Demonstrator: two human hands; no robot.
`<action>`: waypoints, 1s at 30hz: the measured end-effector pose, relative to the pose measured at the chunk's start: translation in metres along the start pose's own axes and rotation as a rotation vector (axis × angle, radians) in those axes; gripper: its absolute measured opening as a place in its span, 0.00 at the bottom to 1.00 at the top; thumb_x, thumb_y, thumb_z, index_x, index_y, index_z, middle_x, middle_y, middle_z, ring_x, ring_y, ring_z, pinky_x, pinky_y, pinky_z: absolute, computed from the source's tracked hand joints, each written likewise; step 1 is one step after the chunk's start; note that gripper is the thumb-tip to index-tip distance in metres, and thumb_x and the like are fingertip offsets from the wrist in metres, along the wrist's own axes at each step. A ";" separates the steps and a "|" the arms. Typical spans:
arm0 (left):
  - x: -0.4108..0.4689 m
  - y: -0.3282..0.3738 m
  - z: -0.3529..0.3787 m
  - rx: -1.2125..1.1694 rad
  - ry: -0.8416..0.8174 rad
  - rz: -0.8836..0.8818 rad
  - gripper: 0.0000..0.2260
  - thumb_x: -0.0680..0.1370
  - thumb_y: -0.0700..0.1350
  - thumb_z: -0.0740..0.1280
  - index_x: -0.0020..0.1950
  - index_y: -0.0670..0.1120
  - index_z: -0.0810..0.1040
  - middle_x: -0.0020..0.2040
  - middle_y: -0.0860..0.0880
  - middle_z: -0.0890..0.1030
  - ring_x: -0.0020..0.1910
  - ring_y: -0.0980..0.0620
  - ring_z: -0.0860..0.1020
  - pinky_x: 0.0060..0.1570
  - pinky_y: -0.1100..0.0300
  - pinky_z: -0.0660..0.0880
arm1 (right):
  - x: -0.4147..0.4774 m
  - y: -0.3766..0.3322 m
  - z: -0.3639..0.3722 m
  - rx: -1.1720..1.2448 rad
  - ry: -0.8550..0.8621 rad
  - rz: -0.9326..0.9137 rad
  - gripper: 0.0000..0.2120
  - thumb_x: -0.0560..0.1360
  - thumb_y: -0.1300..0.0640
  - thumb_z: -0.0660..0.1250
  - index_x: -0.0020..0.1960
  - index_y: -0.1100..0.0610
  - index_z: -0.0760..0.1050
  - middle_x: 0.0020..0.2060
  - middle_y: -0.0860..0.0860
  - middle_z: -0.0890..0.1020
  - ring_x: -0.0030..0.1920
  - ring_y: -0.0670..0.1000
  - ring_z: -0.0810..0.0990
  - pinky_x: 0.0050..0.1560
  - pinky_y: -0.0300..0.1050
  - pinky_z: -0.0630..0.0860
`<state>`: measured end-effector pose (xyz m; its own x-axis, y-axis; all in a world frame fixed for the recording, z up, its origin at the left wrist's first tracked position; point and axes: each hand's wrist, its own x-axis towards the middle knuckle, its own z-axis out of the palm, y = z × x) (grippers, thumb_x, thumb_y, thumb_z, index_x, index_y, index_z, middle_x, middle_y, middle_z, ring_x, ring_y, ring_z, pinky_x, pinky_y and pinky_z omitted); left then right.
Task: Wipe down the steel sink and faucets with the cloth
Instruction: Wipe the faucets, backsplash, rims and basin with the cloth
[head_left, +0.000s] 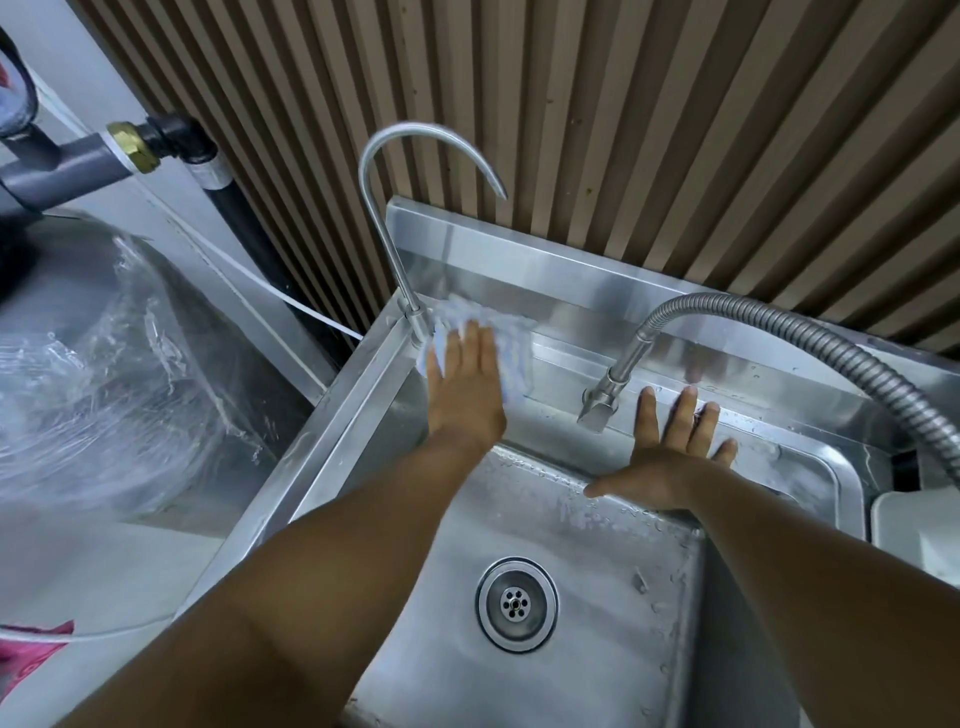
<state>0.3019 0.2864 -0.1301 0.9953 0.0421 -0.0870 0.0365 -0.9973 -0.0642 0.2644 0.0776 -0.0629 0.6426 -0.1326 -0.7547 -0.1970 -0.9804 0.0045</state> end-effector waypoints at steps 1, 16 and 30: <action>0.000 0.002 -0.004 -0.042 0.004 -0.068 0.45 0.72 0.43 0.68 0.80 0.44 0.42 0.81 0.44 0.45 0.79 0.40 0.44 0.75 0.36 0.42 | 0.000 0.000 0.000 0.002 -0.001 0.000 0.67 0.64 0.26 0.70 0.75 0.46 0.21 0.68 0.56 0.16 0.70 0.62 0.18 0.73 0.69 0.33; 0.006 0.003 -0.005 -0.080 0.032 -0.084 0.46 0.71 0.41 0.71 0.80 0.45 0.44 0.80 0.38 0.47 0.78 0.35 0.44 0.76 0.41 0.46 | 0.003 0.003 0.001 -0.001 0.019 -0.020 0.66 0.64 0.25 0.70 0.75 0.46 0.21 0.69 0.57 0.17 0.70 0.63 0.18 0.73 0.69 0.33; -0.010 -0.023 0.003 0.078 0.000 0.175 0.33 0.78 0.38 0.59 0.81 0.45 0.49 0.81 0.44 0.39 0.79 0.40 0.39 0.75 0.38 0.41 | 0.000 0.002 0.002 0.009 0.023 -0.022 0.66 0.65 0.27 0.70 0.75 0.45 0.20 0.68 0.57 0.16 0.70 0.63 0.18 0.73 0.69 0.33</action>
<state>0.2910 0.3087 -0.1305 0.9859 -0.1315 -0.1039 -0.1441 -0.9817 -0.1248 0.2626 0.0757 -0.0646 0.6633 -0.1145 -0.7396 -0.1894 -0.9817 -0.0179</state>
